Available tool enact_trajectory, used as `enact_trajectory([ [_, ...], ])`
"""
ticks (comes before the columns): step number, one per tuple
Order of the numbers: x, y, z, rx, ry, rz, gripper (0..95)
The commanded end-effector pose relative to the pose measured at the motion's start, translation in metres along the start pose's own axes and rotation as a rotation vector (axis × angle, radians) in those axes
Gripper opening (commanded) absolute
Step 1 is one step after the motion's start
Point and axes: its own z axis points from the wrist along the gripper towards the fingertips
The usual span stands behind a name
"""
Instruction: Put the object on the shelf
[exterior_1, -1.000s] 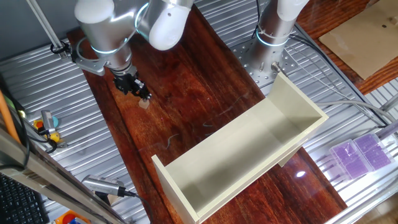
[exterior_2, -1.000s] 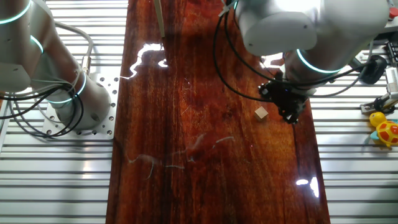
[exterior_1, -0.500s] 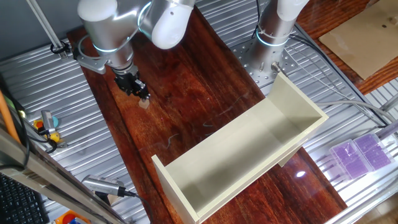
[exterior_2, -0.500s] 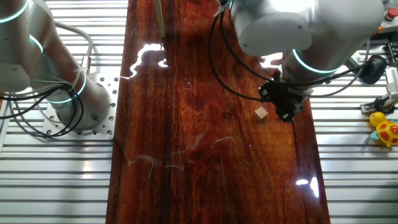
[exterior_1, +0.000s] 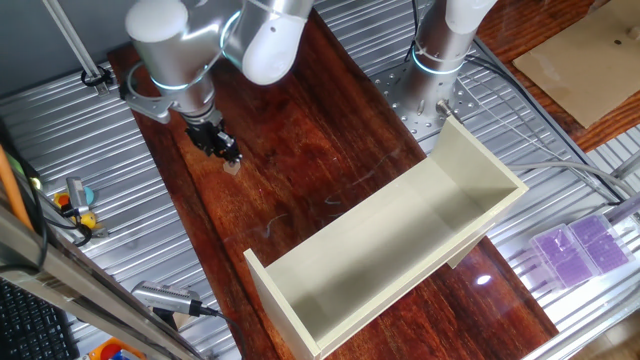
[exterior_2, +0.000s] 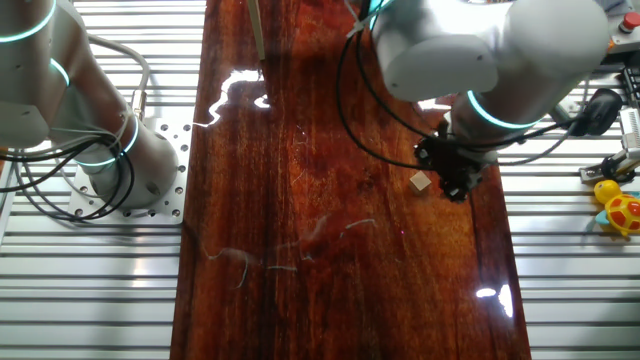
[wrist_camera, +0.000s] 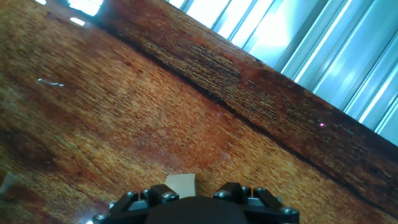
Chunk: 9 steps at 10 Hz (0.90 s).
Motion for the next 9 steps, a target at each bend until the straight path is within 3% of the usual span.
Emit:
enact_trajectory([
  [1,0.002,0.005,0.006,0.004,-0.008,0.004,57.0],
  [9,0.005,0.008,0.025,0.019,-0.027,-0.015,57.0],
])
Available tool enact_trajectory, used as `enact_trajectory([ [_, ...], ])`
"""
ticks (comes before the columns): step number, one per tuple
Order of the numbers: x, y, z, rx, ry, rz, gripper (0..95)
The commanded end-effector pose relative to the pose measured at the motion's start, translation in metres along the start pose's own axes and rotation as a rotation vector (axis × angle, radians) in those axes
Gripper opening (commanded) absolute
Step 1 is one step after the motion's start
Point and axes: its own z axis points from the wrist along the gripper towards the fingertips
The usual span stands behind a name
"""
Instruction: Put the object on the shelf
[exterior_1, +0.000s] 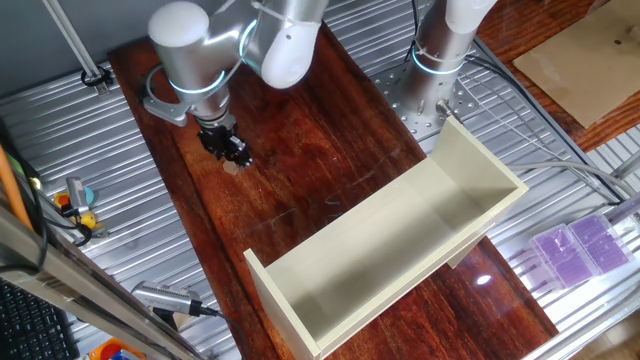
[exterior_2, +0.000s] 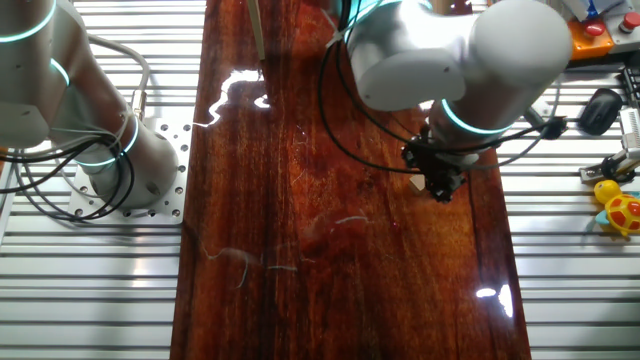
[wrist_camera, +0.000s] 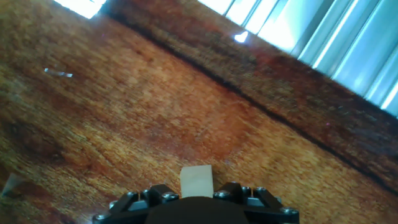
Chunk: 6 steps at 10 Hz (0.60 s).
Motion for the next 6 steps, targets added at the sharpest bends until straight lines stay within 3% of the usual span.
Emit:
enact_trajectory([
  [1,-0.0003,-0.0003,0.0010,0.000,0.002,0.002,38.0],
  [3,-0.0006,-0.0001,0.0013,-0.002,0.001,0.013,0.0],
  [6,-0.0006,0.0001,0.0005,-0.004,0.000,0.013,0.0],
])
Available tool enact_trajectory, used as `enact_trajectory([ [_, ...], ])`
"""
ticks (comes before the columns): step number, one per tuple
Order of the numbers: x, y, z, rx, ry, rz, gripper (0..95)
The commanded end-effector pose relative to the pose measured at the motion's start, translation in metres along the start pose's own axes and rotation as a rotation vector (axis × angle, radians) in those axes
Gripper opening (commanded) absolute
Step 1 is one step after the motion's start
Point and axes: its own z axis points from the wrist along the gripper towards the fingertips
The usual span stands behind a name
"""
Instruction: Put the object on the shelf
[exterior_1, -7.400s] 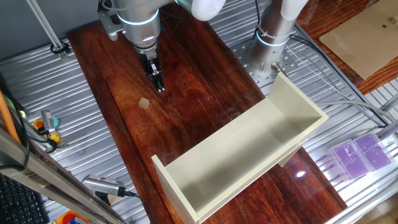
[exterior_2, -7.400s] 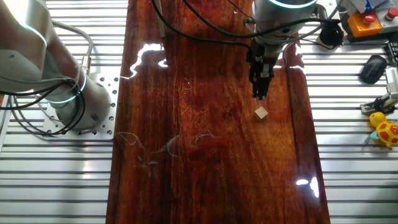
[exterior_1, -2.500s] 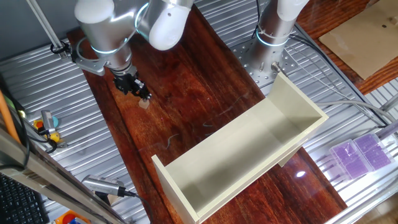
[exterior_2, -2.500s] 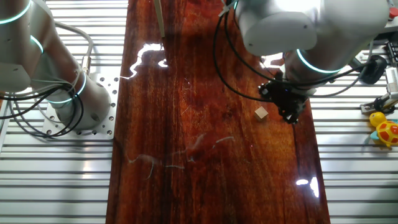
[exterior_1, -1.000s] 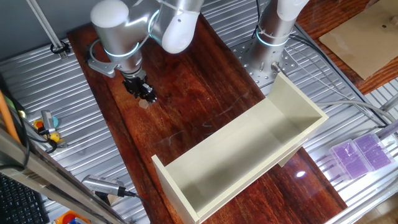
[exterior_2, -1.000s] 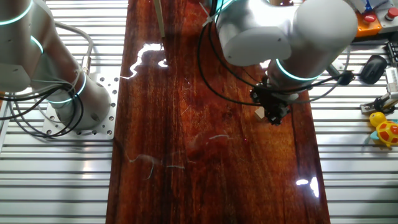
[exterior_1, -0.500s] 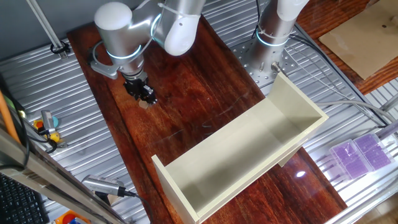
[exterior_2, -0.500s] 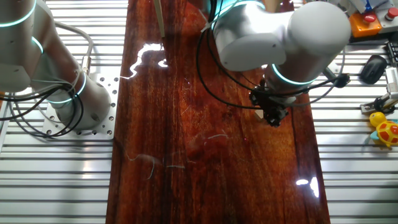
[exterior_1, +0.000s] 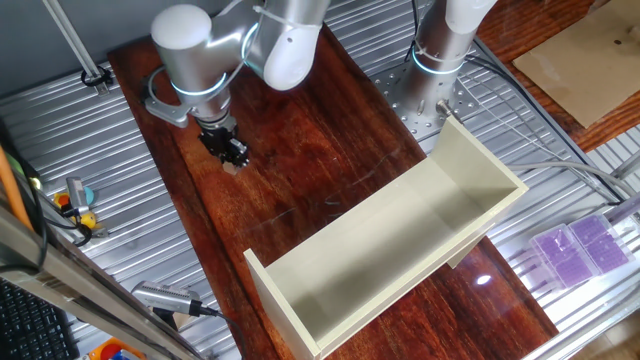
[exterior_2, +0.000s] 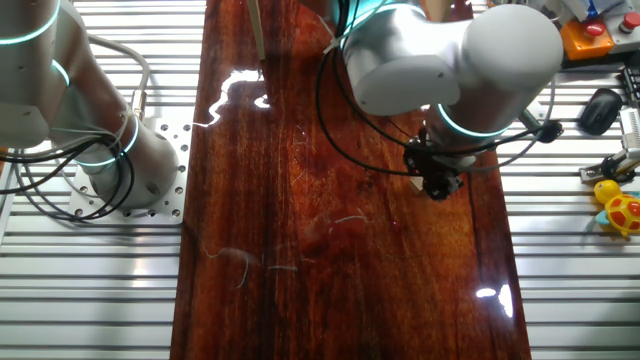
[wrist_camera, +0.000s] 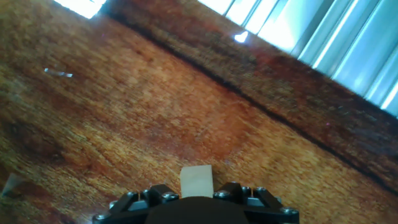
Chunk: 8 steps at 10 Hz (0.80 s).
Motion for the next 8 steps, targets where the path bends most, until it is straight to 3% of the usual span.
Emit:
enact_trajectory([
  [1,0.001,0.000,-0.005,-0.011,0.000,0.006,0.0],
  [3,0.001,0.003,-0.021,-0.008,0.024,0.017,0.0],
  [4,0.003,0.004,-0.034,-0.013,0.030,0.019,0.0],
  [6,0.007,0.010,-0.075,-0.016,0.033,0.017,0.0],
  [8,0.011,0.011,-0.094,-0.011,0.040,0.015,0.0],
])
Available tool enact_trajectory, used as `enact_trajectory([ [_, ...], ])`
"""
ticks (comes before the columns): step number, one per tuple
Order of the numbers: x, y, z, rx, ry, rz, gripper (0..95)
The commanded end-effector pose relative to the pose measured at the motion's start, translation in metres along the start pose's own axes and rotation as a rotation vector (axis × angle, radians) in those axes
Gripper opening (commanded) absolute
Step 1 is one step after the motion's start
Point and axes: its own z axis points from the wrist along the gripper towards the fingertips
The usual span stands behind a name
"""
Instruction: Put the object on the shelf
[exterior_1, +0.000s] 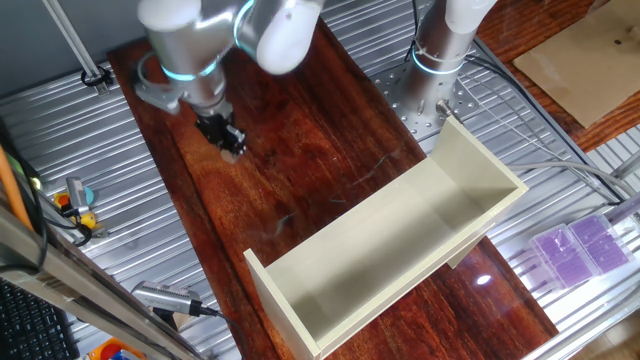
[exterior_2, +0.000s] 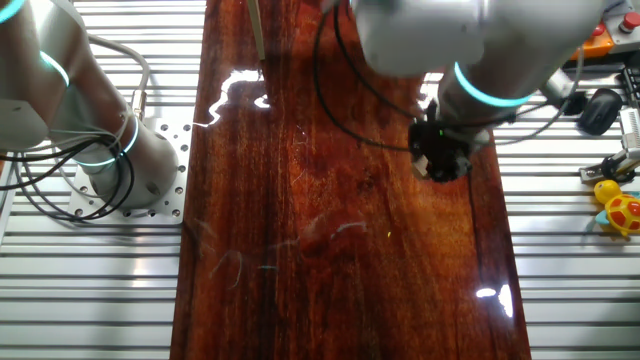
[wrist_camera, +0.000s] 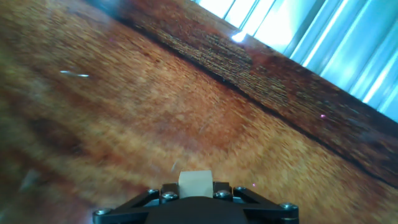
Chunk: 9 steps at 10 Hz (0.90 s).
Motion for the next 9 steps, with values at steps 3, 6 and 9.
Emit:
enact_trajectory([
  [3,0.0013,0.0000,-0.0053,0.014,0.015,-0.019,0.0],
  [6,0.0013,0.0000,-0.0053,0.023,0.002,-0.031,0.0],
  [9,0.0012,0.0040,-0.0126,0.014,-0.006,-0.028,0.0],
])
